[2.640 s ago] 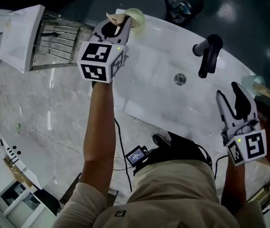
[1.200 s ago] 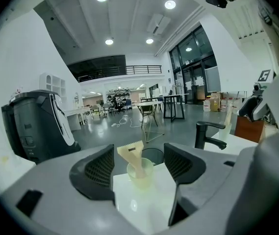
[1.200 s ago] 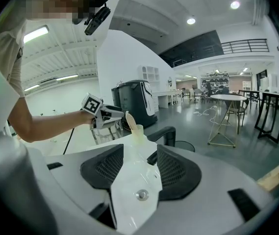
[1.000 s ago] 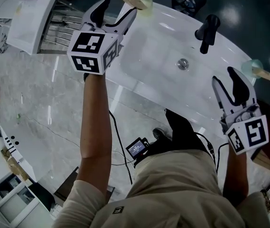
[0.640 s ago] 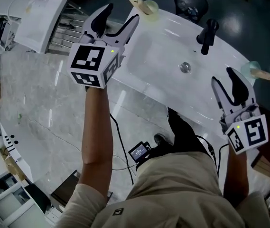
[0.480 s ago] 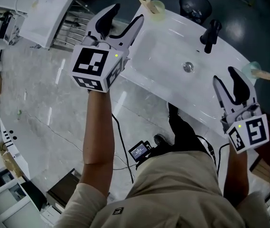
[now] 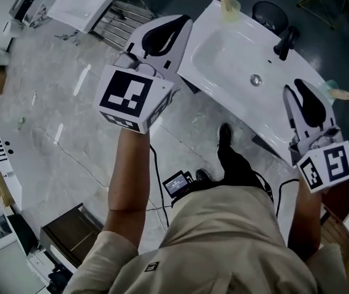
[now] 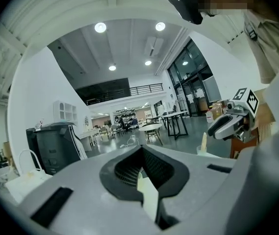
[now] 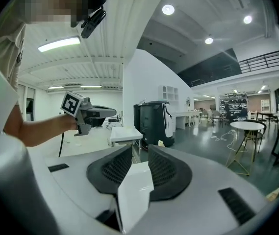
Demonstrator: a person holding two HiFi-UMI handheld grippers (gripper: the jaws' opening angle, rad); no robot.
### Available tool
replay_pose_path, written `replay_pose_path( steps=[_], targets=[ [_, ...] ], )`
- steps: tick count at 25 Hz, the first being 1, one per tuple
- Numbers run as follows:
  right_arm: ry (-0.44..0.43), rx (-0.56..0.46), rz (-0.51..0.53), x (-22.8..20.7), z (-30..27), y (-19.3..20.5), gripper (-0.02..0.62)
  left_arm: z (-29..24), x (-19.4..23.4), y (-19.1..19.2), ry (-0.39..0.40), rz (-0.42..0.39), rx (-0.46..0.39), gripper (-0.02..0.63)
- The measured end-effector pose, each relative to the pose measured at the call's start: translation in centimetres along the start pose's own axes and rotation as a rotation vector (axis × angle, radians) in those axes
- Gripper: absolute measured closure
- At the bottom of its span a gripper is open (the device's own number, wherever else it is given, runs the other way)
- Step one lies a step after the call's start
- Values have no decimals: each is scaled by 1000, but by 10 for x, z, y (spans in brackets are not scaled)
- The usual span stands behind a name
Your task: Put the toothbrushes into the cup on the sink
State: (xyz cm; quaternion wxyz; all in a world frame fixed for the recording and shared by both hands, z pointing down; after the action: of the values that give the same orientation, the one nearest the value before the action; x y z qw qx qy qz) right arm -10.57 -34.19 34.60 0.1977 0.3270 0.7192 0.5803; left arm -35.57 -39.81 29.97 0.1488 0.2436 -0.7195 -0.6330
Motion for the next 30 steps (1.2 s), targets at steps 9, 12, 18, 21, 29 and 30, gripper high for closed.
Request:
replay_pose_path(
  steps=[9,12,18,21,29,30],
  targets=[
    [-75,-73,126,78,32,-63,555,131,-21,-22,-69,22,-49,600],
    [-89,-82,149,104,47,-75,562,172,-31,-24,-86,28,-57,600],
    [-132,-102,195,158,72,-100,575,255,-52,-38,-112,3,-117,600],
    [-170,-102,220,185,79,-108,589,294,-59,-39,-142,23,-143,600],
    [-228,-100,272,241,98,-123,591,365,-79,-29,-186,75,-153,600],
    [-230,-99,275,245,99,-124,591,370,-81,-27,-188,78,-152,600]
  ],
)
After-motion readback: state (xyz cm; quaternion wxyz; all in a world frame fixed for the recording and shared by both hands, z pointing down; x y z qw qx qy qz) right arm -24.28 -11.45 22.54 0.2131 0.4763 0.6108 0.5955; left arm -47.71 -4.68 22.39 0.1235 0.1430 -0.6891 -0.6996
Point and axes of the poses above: the fingertips, and each gripper's own axes: z backward along the fingers, x to its left, y out of its underside, the point moved 5 cm from there along z, backward along the fingers, and after that the axes turned 7 degrees about z, right-handed, at the moved point
